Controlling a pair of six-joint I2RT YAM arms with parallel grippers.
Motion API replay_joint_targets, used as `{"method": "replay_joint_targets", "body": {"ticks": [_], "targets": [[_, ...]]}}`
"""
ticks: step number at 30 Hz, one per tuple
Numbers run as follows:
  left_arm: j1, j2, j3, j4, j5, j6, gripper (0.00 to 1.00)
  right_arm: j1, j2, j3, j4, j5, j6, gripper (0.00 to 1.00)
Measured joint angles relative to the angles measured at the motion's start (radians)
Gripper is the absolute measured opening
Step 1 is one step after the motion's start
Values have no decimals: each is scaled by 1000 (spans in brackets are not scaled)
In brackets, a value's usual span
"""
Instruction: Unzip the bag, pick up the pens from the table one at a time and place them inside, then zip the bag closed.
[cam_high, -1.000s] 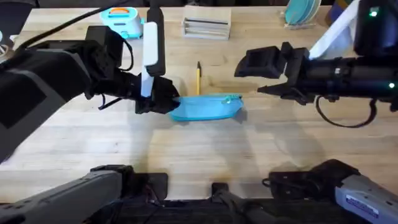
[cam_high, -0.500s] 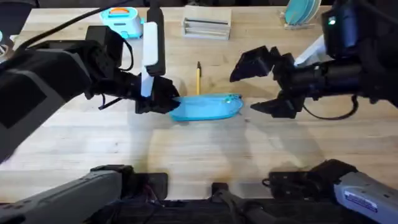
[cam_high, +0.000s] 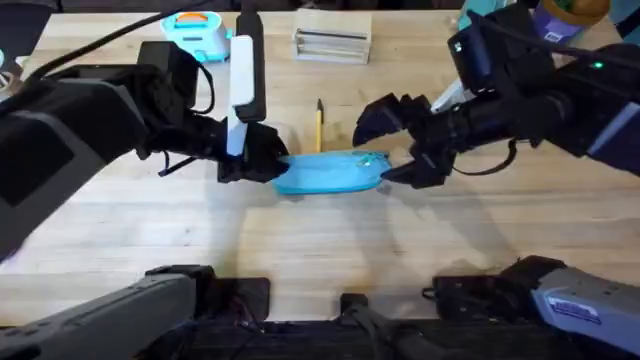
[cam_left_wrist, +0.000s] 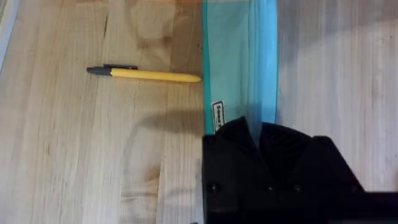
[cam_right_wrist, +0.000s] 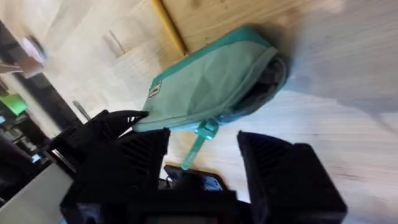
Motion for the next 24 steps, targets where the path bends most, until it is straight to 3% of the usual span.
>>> {"method": "replay_joint_targets", "body": {"ticks": [4,13,21,24], "targets": [[0,0,0,0,0,0,43,0,20,0,27,-13,8,622],[0,0,0,0,0,0,43,0,21,0,27,-19,8,532],[0,0,0,0,0,0,43,0,22,0,26,-19,8,519],[0,0,0,0,0,0,43,0,21,0,26,-19,8,456]]}}
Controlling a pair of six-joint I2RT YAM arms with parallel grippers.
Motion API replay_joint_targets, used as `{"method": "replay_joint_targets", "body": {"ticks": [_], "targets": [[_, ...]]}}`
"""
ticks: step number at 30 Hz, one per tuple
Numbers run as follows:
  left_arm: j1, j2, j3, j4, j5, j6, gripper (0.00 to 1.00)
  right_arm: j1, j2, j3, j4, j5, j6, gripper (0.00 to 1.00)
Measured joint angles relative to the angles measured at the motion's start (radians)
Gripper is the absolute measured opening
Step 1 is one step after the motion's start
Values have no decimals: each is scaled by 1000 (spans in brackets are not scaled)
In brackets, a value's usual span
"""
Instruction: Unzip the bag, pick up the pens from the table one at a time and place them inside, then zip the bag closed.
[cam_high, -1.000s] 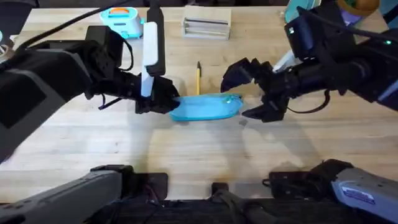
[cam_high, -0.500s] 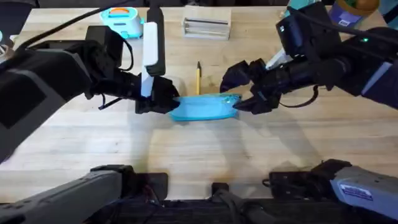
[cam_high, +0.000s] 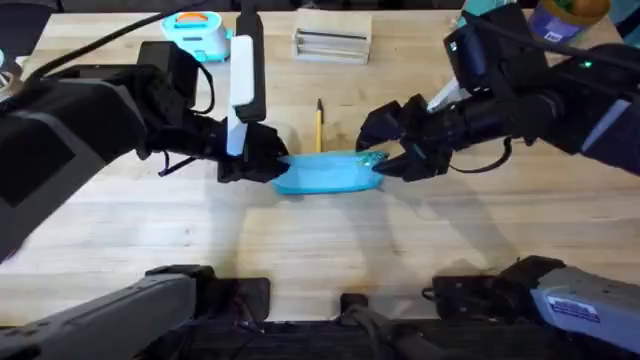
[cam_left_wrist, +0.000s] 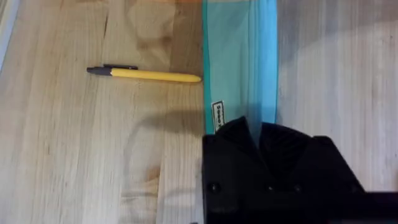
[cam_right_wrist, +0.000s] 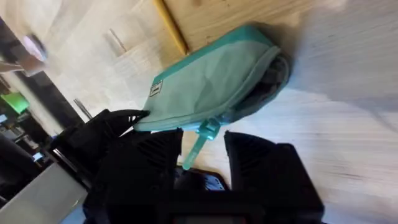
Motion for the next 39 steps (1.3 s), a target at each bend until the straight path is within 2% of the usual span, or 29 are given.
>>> {"method": "replay_joint_targets", "body": {"ticks": [13,17,23,29,37,38,39], "targets": [[0,0,0,0,0,0,43,2,3,0,-3,0,0,419],[0,0,0,0,0,0,43,2,20,0,-4,0,2,253],[0,0,0,0,0,0,43,2,23,0,-4,0,2,192],[0,0,0,0,0,0,43,2,23,0,-3,-2,3,41],[0,0,0,0,0,0,43,2,23,0,7,-19,-9,30],[0,0,0,0,-3,0,43,2,23,0,99,-81,-20,31],[0,0,0,1,-4,0,43,2,23,0,118,-91,-21,31]]}}
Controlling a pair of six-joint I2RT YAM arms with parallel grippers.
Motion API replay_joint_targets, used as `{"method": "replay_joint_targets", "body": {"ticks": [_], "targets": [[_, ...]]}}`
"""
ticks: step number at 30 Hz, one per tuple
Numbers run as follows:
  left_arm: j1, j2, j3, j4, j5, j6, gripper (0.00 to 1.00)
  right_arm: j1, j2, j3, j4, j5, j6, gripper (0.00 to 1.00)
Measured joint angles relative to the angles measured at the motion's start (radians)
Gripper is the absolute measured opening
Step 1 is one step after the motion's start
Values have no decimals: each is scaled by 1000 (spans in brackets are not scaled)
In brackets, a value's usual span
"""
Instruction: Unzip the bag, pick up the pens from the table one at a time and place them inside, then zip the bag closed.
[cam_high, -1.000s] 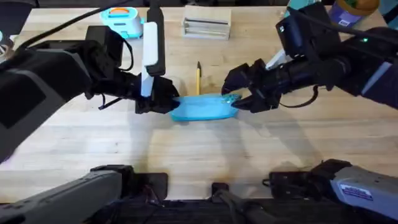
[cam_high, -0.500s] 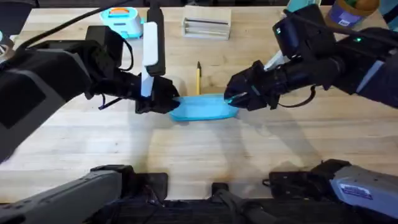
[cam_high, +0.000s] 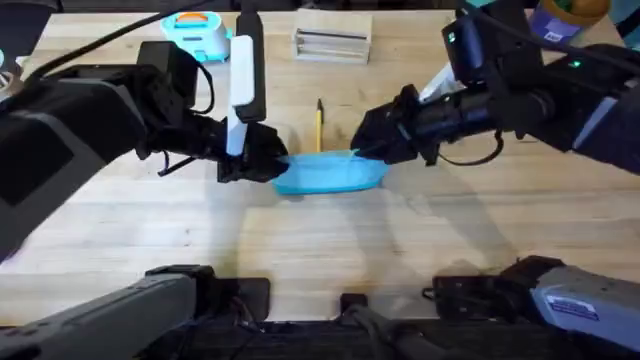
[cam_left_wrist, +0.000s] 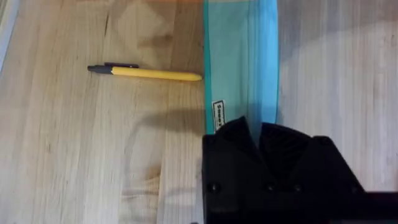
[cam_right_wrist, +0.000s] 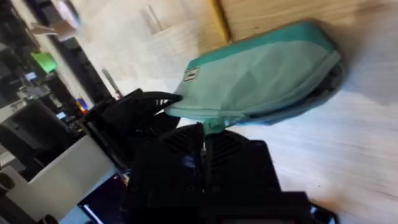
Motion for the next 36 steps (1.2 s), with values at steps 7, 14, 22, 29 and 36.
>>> {"method": "replay_joint_targets", "body": {"ticks": [7,14,22,29,36], "targets": [[0,0,0,4,-4,0,43,18,1,0,58,-15,-44,30],[0,0,0,3,-7,0,43,72,2,0,101,-14,-123,30],[2,0,0,4,-10,0,43,151,83,0,262,-17,-165,30],[2,0,0,4,-10,0,43,232,202,44,317,-41,-180,30],[2,0,0,4,-11,0,43,298,299,156,316,-41,-208,30]]}}
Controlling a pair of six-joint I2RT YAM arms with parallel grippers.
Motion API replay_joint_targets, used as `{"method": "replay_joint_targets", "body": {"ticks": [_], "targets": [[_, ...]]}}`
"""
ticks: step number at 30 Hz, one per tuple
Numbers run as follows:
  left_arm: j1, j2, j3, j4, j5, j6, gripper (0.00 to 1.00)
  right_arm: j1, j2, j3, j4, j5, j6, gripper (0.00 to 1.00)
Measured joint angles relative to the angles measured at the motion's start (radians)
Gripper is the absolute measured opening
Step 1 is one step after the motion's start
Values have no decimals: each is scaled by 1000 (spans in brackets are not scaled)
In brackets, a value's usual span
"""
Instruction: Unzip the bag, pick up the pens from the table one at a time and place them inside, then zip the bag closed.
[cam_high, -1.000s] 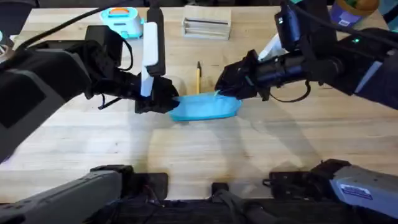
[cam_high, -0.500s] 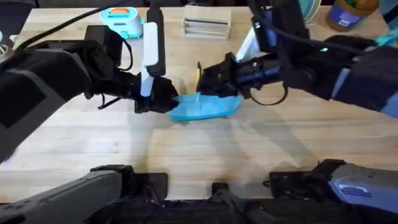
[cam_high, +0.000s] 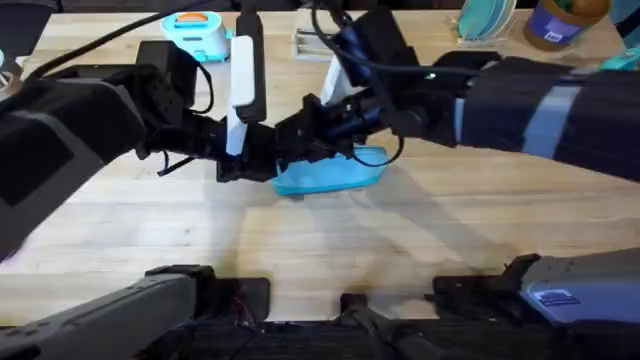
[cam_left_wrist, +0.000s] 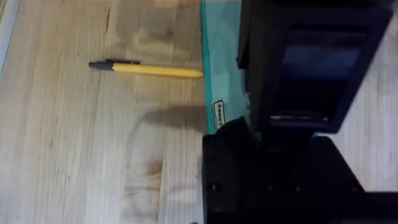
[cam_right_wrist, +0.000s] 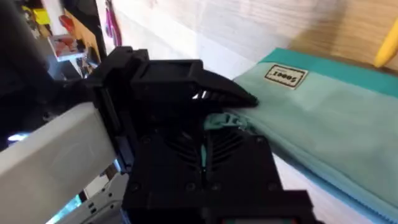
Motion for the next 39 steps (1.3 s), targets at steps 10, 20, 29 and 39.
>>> {"method": "replay_joint_targets", "body": {"ticks": [10,20,29,39], "targets": [[9,0,0,0,-14,0,43,12,40,40,-13,7,-29,156],[8,0,0,3,-8,0,43,-14,32,106,-134,0,-131,443],[7,0,0,2,-6,0,42,-109,-41,246,-476,79,-352,544],[6,0,0,3,-4,0,361,-173,-84,364,-643,203,-643,996]]}}
